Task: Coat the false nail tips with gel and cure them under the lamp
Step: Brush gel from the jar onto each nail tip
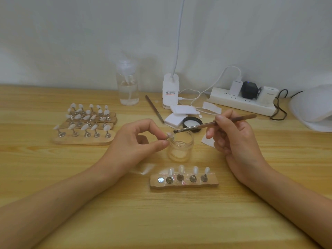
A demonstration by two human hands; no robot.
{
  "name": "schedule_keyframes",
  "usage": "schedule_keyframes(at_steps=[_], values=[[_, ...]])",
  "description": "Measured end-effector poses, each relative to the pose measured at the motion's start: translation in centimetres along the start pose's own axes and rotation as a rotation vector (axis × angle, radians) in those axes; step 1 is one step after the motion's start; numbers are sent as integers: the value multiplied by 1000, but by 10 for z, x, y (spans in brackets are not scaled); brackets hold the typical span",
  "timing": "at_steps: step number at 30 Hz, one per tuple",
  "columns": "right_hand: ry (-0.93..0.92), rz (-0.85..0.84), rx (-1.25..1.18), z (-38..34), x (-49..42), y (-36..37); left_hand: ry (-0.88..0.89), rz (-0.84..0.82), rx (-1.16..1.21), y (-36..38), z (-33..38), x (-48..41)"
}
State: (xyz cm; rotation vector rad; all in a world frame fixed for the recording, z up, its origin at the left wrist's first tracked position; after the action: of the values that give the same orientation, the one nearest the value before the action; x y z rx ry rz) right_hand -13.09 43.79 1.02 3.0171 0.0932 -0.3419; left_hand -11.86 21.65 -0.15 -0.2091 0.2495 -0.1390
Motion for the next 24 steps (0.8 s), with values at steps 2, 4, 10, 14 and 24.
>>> schedule_keyframes(at_steps=[2, 4, 10, 14, 24], values=[[-22, -31, 20, -2, 1, 3, 8, -1, -10, -1, 0, 0], [-20, -28, 41, -1, 1, 3, 8, 1, -18, -1, -1, -1], [-6, 23, 14, 1, 1, -1, 30, 9, -33, -1, 0, -2], [-48, -29, 35, -2, 2, 3, 51, 3, -4, -1, 0, -2], [-53, -9, 15, -2, 1, 0, 58, -8, 9, 1, 2, -2]])
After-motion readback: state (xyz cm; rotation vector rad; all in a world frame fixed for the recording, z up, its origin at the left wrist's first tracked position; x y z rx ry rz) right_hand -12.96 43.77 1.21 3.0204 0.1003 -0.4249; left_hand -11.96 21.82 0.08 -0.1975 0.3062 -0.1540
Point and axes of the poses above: each hand's wrist, its own x-axis away from the middle knuckle, its own y-axis out of the palm, z = x × y, the point moved 4 cm from there along -x, towards the middle knuckle, and after that the axes turned 5 degrees about x, right-handed, at the moved point
